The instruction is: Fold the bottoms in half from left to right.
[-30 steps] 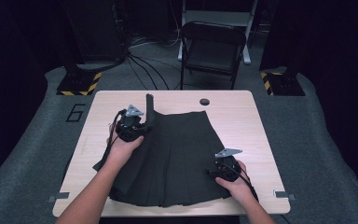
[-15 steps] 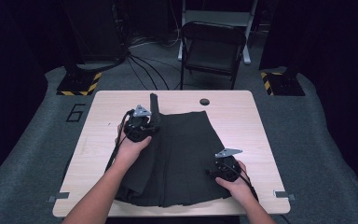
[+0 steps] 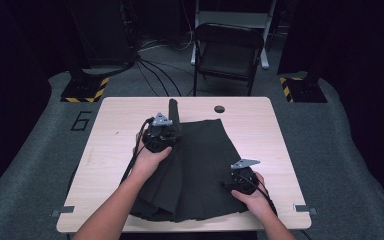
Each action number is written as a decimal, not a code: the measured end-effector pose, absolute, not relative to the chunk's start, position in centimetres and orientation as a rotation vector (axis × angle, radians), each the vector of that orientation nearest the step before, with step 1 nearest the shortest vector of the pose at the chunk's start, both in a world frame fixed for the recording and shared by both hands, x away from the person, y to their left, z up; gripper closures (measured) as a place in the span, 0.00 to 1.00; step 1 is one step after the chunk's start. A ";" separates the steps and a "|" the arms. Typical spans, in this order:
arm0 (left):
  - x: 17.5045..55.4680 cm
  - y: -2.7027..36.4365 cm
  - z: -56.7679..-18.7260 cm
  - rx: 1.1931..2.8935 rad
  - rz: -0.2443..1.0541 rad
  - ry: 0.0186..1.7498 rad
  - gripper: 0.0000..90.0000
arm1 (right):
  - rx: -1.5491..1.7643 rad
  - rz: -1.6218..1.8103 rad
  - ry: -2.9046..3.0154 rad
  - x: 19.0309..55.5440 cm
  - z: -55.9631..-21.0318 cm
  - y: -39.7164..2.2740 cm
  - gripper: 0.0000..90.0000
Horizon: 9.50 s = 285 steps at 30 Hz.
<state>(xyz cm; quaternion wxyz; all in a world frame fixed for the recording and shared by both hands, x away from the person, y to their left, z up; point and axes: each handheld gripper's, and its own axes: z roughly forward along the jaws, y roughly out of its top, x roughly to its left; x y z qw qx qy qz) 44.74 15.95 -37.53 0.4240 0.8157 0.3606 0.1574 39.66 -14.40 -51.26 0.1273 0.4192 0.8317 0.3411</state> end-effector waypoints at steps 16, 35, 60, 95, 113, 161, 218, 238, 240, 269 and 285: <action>44.8 13.3 -37.2 2.041 0.353 0.845 0.92 | 1.235 0.994 2.406 39.5 -51.1 -14.7 0.45; 46.6 8.5 -40.1 2.025 0.257 0.835 0.92 | 1.264 0.998 2.380 38.7 -51.1 -15.7 0.45; 48.1 4.8 -44.3 2.075 0.167 0.832 0.92 | 1.322 1.020 2.302 37.1 -50.7 -17.3 0.46; 47.7 7.2 -43.8 2.057 0.118 0.851 0.56 | 1.342 1.034 2.282 36.7 -50.5 -18.0 0.45; 45.3 17.4 -43.8 1.967 0.227 0.979 0.52 | 1.244 1.075 2.303 38.2 -47.3 -15.0 0.43; 43.9 21.3 -48.9 1.913 0.266 1.145 0.49 | 1.325 0.965 2.317 41.4 -48.8 -16.2 0.41; 44.2 20.4 -49.2 1.916 0.282 1.125 0.51 | 1.226 1.151 2.289 43.7 -45.4 -12.0 0.93; 44.2 19.2 -49.4 1.921 0.256 1.104 0.51 | 1.414 0.953 2.205 46.2 -45.4 -16.5 0.93; 44.2 18.8 -49.5 1.920 0.248 1.104 0.51 | 1.459 0.935 2.209 46.5 -46.8 -17.1 0.93; 44.5 16.2 -52.3 1.959 0.238 1.118 0.52 | 1.466 0.914 2.211 46.3 -50.8 -18.3 0.51; 44.5 15.6 -52.5 1.961 0.242 1.092 0.64 | 1.463 0.978 2.249 46.3 -51.2 -18.5 0.55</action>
